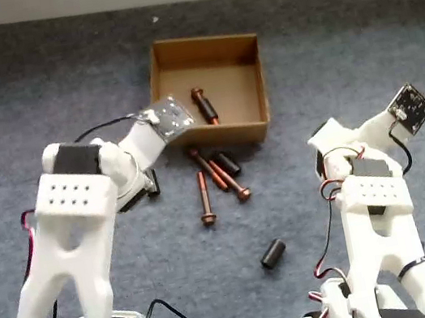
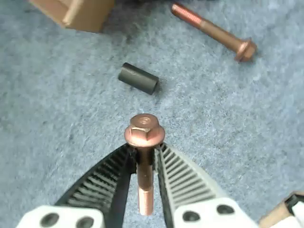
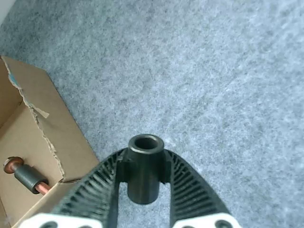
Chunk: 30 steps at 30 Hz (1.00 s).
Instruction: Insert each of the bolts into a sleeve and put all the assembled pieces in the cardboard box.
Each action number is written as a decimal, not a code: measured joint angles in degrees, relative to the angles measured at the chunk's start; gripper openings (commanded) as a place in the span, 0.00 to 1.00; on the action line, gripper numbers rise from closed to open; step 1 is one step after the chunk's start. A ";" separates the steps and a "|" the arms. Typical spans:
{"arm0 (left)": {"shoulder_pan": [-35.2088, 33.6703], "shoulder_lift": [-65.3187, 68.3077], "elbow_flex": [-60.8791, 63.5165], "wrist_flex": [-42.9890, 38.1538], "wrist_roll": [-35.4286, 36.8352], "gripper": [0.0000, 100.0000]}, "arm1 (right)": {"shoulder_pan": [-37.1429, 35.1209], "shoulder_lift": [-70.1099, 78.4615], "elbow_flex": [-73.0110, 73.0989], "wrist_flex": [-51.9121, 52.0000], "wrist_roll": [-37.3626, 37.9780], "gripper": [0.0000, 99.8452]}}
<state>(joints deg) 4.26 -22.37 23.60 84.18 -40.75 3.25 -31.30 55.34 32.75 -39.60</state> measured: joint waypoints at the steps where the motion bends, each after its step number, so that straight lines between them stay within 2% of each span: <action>1: 0.00 -2.29 0.26 0.00 2.55 0.01 | 0.00 0.00 0.00 0.00 0.00 0.00; 10: 0.00 -14.86 0.44 0.09 18.73 0.01 | -0.53 -4.92 -3.78 12.92 4.57 0.00; 20: 0.00 -16.53 2.37 -1.85 33.49 0.01 | -10.99 -23.74 -4.13 23.03 8.18 0.00; 24: 0.00 -21.89 8.18 -6.24 36.04 0.01 | -14.95 -26.90 -0.79 23.03 8.35 0.00; 30: 0.00 -36.75 18.99 -11.87 36.31 0.01 | -19.52 -30.07 4.40 21.54 11.78 0.00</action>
<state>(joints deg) 4.26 -59.12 42.59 72.31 -4.44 -16.26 -61.36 59.74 54.29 -27.82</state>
